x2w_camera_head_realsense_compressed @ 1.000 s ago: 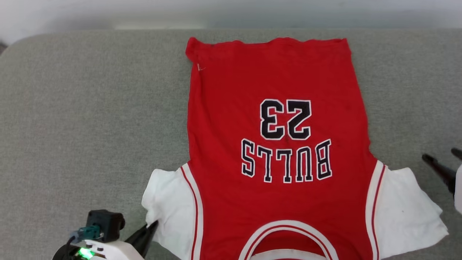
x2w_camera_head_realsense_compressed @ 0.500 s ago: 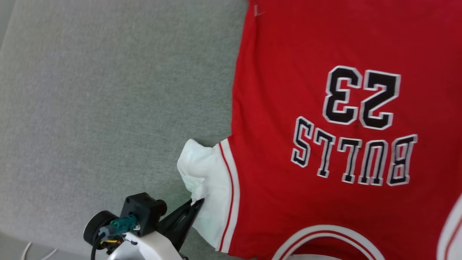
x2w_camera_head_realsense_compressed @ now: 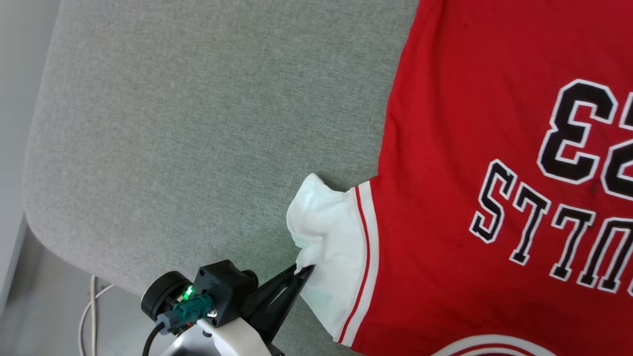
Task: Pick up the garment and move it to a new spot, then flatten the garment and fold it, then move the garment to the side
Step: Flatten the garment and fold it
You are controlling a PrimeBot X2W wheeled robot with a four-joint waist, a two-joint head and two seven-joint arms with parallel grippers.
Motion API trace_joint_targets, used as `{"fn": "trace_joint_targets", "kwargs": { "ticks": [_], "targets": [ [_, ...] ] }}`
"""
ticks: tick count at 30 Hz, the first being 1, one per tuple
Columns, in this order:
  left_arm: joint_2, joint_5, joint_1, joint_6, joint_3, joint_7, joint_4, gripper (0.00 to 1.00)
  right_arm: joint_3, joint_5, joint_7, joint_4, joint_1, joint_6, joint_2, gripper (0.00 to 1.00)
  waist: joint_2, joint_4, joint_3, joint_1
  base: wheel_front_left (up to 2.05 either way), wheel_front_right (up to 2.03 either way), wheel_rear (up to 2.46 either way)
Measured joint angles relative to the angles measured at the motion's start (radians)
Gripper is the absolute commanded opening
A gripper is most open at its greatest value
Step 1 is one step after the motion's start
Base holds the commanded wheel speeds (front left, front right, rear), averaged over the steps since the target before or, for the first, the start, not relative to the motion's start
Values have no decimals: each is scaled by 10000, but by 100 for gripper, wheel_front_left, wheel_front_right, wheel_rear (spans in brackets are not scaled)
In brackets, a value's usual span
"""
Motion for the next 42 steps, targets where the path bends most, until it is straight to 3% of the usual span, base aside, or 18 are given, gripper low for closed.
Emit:
{"fn": "trace_joint_targets", "kwargs": {
  "ticks": [8,10,22,32,42],
  "targets": [
    [-148,-40,-100,-105,-115,-182,219,0,-132,-334,105,77,-24,0,-198,100,0,424,391,-4,0,0,0],
    [-169,-58,-118,-138,-119,-236,280,0,-240,-332,146,61,-6,0,-199,0,0,465,429,-3,0,0,0],
    [-155,0,-188,-44,-44,-364,577,0,-397,-272,102,35,804,0,113,0,0,160,-73,-3,0,0,0],
    [173,-27,83,370,282,-180,947,0,-209,464,-556,222,2609,0,259,0,0,-750,-1213,-3,0,0,0],
    [368,-445,876,671,539,-194,1438,0,295,1894,-1453,-247,5440,0,439,0,0,-1841,-2895,-3,0,0,0]
  ]
}}
